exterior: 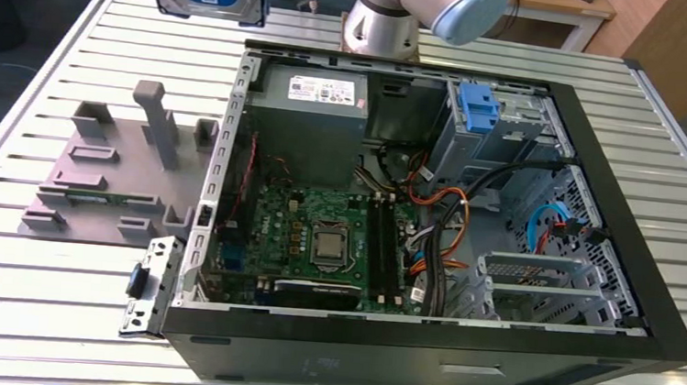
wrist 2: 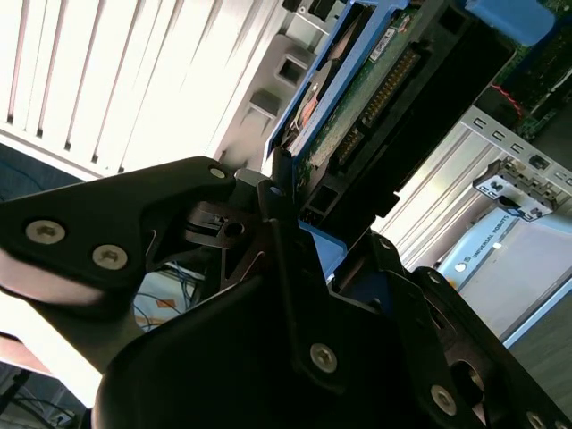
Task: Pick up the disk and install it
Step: 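Pick up the disk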
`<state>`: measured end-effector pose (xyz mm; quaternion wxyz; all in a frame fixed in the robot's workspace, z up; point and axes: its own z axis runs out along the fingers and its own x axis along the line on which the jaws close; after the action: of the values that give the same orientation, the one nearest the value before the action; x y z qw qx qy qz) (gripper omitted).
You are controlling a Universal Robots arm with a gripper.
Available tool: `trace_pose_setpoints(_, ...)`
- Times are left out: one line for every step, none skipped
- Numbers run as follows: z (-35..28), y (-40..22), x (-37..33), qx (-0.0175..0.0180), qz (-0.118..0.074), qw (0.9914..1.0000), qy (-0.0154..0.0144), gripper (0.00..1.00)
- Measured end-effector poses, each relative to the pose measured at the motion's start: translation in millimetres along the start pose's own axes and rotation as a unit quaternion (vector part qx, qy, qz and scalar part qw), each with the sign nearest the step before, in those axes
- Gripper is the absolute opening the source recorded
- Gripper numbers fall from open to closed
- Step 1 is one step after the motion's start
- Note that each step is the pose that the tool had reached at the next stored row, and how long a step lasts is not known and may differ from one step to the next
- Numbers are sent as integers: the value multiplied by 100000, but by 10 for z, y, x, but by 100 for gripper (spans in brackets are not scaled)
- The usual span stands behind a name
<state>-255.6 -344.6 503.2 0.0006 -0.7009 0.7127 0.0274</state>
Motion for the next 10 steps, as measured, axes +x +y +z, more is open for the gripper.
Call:
trace_pose_setpoints(0, -9, 0, 0, 0, 100000, 0, 37)
trace_pose_setpoints(-1, -17, 0, 3, 0, 100000, -1, 37)
trace_pose_setpoints(-1, -26, -1, 3, 2, 100000, -1, 37)
trace_pose_setpoints(-1, -34, -1, -1, 0, 100000, 2, 37)
trace_pose_setpoints(-1, -44, -1, 2, 1, 100000, 0, 37)
trace_pose_setpoints(-2, -53, -1, -1, 0, 100000, 2, 37)
trace_pose_setpoints(-2, -62, -1, 1, -1, 100000, 1, 37)
trace_pose_setpoints(-2, -71, -1, 3, -2, 100000, -1, 37)
trace_pose_setpoints(-3, -80, -2, 1, 1, 100000, 1, 37)
trace_pose_setpoints(-3, -89, -2, 0, 1, 100000, 2, 37)
